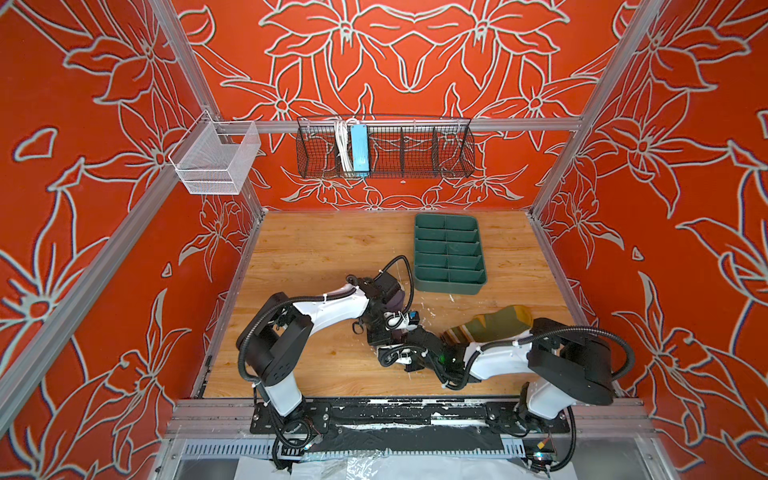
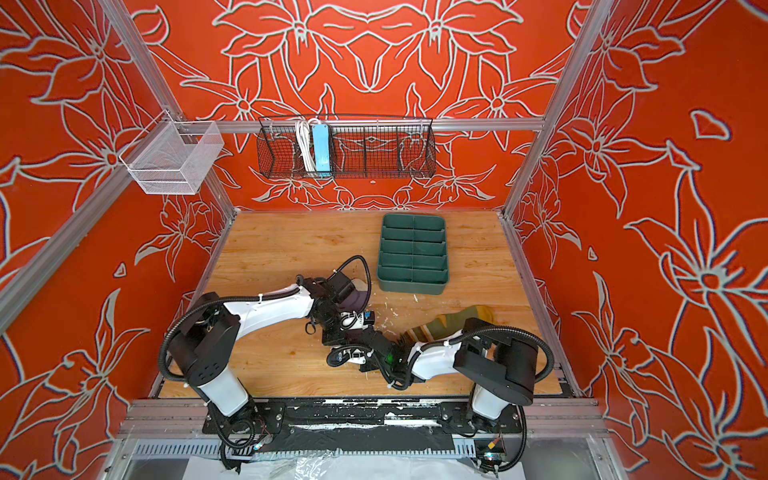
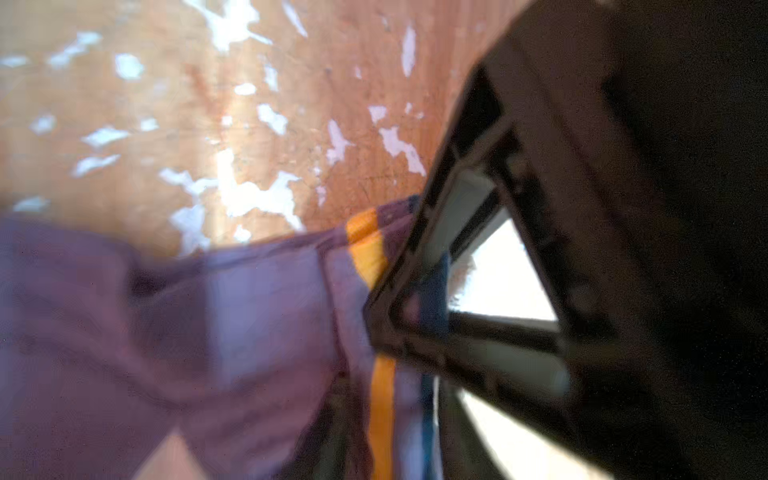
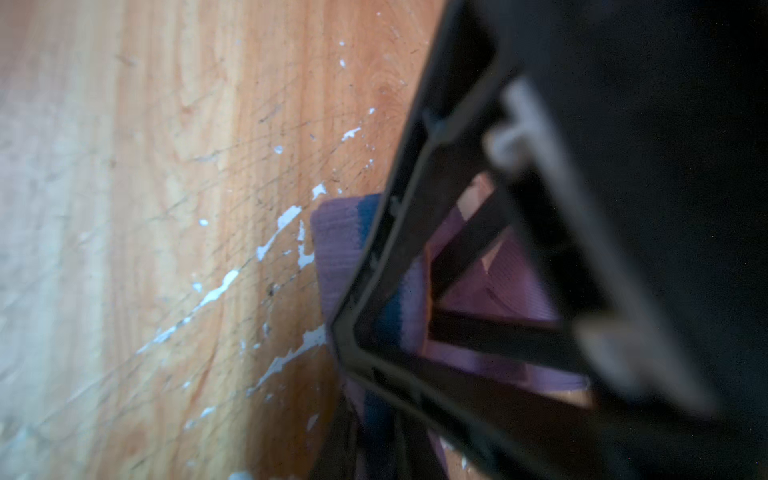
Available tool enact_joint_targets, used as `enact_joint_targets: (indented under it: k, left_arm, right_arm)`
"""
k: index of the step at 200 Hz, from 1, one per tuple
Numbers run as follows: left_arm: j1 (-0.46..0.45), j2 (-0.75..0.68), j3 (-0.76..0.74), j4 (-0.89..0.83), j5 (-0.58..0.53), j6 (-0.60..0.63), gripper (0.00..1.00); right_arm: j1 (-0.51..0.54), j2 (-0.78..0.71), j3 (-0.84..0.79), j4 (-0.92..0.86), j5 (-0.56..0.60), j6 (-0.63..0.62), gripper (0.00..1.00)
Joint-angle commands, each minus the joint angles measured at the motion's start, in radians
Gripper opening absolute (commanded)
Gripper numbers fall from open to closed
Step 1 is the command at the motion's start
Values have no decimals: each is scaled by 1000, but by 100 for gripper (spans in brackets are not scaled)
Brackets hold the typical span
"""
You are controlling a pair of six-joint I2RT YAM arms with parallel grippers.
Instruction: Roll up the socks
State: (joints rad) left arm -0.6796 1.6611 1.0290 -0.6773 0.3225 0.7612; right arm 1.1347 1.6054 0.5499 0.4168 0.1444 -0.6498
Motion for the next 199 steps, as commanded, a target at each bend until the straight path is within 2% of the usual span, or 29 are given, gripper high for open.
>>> enact_joint_targets:
  k: [1, 19, 48, 61, 78, 90, 107, 135, 162, 189, 199]
  left_arm:
    - [9, -144, -59, 93, -21, -6, 50]
    - [20, -285, -154, 237, -95, -35, 61]
    - [34, -550, -324, 492, -369, -58, 74]
    - [53, -682, -377, 569, -467, -47, 76]
    - [96, -858, -411, 583, -502, -46, 80]
    - [118, -967, -422, 558, -485, -36, 81]
    - [128, -1097, -419, 462, -402, 23, 81]
    - [129, -1209, -348, 316, -273, 116, 81]
    - [129, -1209, -260, 249, -170, 145, 79]
    - [126, -1139, -241, 136, 74, 274, 78]
    - [117, -1091, -241, 77, 119, 312, 78]
  right_arm:
    - [-13, -26, 24, -228, -80, -1, 0]
    - [-26, -49, 43, -306, -136, 8, 0]
    - [-46, -71, 108, -446, -217, 10, 0]
    - [-66, -67, 152, -525, -269, 14, 0]
    - [-104, -52, 218, -624, -352, 22, 0]
    - [-136, -36, 257, -684, -421, 24, 0]
    - [-180, -3, 313, -753, -505, 25, 0]
    - [-246, 93, 436, -893, -640, 7, 0]
    - [-283, 209, 571, -1042, -726, -15, 0]
    - [-302, 286, 645, -1112, -753, -21, 0]
    - [-308, 306, 663, -1123, -755, -26, 0]
